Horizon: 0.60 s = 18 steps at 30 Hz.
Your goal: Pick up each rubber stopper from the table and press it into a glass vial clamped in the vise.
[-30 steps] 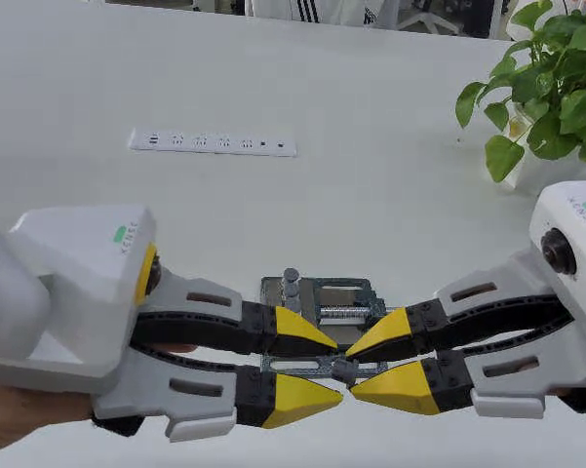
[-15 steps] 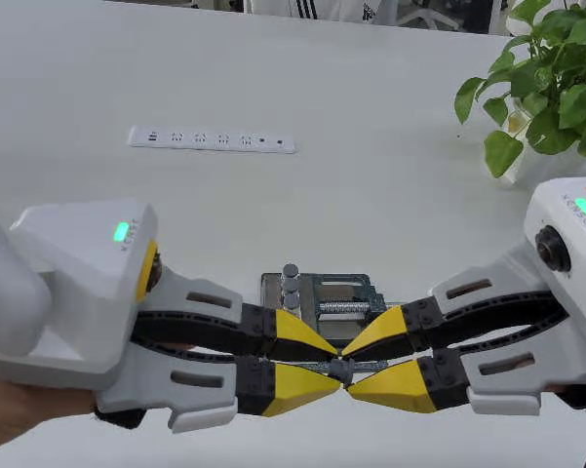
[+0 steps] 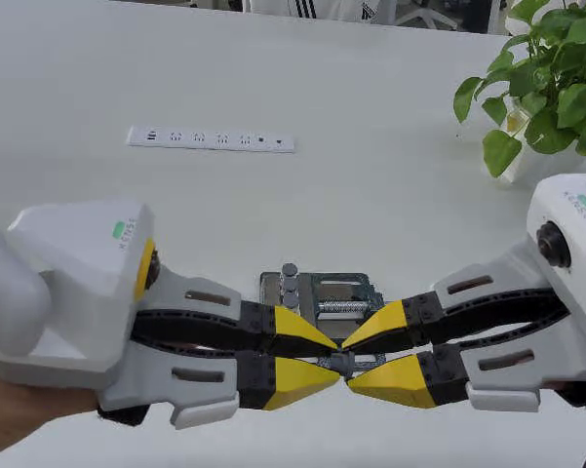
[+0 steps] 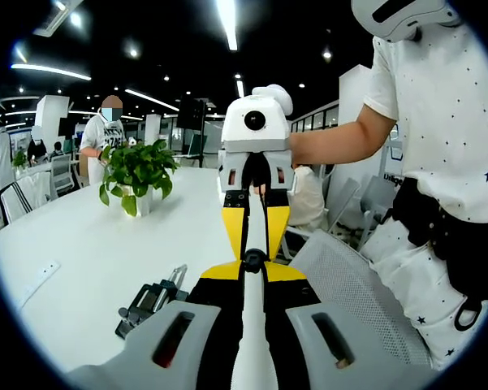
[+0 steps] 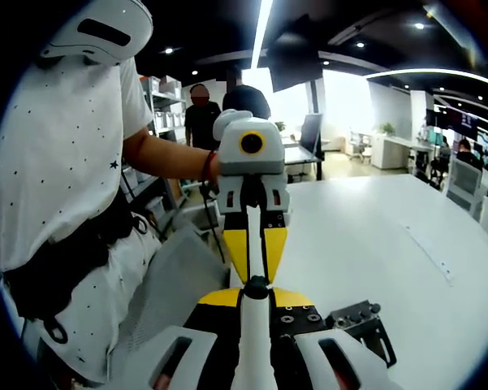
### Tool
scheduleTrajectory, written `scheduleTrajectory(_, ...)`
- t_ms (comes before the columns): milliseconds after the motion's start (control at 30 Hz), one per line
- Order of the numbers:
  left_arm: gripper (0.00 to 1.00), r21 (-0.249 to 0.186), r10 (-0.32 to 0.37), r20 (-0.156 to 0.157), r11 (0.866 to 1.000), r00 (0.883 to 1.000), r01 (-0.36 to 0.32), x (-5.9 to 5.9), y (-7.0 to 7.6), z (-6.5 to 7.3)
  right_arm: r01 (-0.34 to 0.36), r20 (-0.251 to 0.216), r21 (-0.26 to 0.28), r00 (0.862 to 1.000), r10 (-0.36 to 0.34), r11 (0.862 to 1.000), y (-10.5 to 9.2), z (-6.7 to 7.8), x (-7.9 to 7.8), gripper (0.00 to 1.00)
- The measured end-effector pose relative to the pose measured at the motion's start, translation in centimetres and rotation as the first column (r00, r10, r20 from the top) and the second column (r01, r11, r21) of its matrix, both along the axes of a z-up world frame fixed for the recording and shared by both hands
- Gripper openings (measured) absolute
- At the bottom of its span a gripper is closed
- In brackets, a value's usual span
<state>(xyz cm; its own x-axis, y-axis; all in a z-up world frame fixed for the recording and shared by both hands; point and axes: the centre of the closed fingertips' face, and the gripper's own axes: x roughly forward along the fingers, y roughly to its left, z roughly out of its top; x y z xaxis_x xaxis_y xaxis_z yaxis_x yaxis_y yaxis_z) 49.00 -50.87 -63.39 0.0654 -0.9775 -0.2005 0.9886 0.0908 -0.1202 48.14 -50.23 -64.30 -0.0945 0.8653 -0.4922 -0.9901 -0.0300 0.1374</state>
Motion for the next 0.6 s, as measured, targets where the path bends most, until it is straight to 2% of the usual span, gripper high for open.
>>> scheduleTrajectory(300,0.03,-0.063,0.057,-0.030,0.996,0.998,-0.059,0.6,0.1,0.8,0.062,-0.001,0.053,0.998,-0.062,0.997,0.4,0.8,0.6,0.11)
scheduleTrajectory(600,0.03,-0.123,0.110,-0.063,0.985,0.992,-0.118,1.4,0.7,1.7,0.118,-0.009,0.112,0.993,-0.118,0.987,0.3,2.0,1.3,0.09)
